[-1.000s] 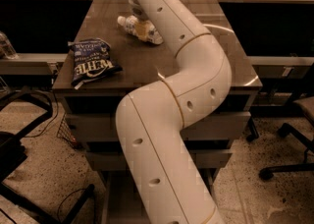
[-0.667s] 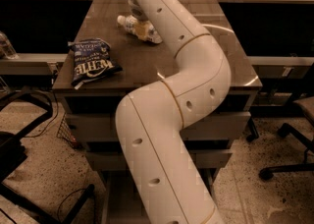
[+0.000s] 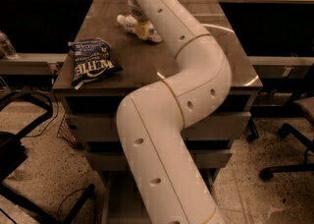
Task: Place blue plastic bottle upright
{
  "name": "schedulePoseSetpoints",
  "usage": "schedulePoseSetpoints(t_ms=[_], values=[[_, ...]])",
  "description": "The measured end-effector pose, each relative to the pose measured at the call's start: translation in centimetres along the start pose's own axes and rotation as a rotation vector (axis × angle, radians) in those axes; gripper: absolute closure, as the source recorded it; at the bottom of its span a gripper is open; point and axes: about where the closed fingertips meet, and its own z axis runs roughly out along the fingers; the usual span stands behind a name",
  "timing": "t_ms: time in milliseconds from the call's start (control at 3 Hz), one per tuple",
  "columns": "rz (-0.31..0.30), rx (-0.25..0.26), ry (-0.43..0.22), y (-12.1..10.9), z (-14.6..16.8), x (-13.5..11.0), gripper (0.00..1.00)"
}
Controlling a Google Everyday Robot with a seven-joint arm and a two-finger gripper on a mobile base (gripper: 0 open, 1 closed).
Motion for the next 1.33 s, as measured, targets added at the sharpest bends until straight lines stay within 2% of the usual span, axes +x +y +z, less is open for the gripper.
schedulePoseSetpoints(t_ms=[333,667,1000,1333], values=[[0.065,0.010,-0.138,-3.2,-3.9,2.7,1.00],[0.115,0.009,-0.212,-5.2,-6.6,6.0,1.00],[0.148,-0.032,-0.354,-6.6,-8.7,9.1,1.00],[0.166,-0.089,-0.550,-7.4,-10.5,11.4,1.00]])
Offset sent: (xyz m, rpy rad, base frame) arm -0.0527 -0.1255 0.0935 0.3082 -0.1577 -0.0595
